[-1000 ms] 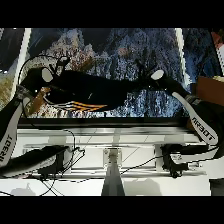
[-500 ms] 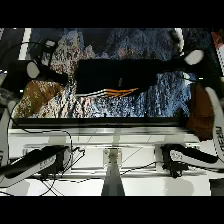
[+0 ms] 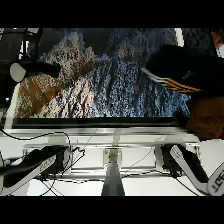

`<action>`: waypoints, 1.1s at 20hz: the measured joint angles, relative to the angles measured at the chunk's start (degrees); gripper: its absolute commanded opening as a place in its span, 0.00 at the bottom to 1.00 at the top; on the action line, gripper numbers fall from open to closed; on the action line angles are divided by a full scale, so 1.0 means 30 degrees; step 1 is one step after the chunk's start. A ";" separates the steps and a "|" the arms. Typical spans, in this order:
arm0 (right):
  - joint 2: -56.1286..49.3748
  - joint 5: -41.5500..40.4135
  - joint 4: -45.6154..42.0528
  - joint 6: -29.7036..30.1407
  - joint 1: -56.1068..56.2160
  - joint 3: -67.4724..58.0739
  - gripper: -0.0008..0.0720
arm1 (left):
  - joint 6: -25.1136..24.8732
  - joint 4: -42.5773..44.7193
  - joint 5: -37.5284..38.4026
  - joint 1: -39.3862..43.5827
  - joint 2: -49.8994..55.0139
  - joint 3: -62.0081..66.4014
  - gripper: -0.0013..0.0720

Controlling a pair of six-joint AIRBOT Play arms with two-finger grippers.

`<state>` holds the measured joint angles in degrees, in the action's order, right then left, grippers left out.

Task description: Fold the clothes and pants, and hang the long-sleeved shirts on hangers.

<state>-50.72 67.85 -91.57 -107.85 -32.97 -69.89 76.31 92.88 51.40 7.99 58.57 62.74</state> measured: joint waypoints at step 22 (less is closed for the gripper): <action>-0.0204 0.3147 0.4656 -0.2783 -0.6747 -0.0211 0.08 | 0.0000 -0.0481 -0.0138 0.0000 -0.0109 0.0000 0.97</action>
<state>-51.33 77.30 -77.60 -116.20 -53.21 -70.52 76.31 91.44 50.98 7.99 58.24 62.74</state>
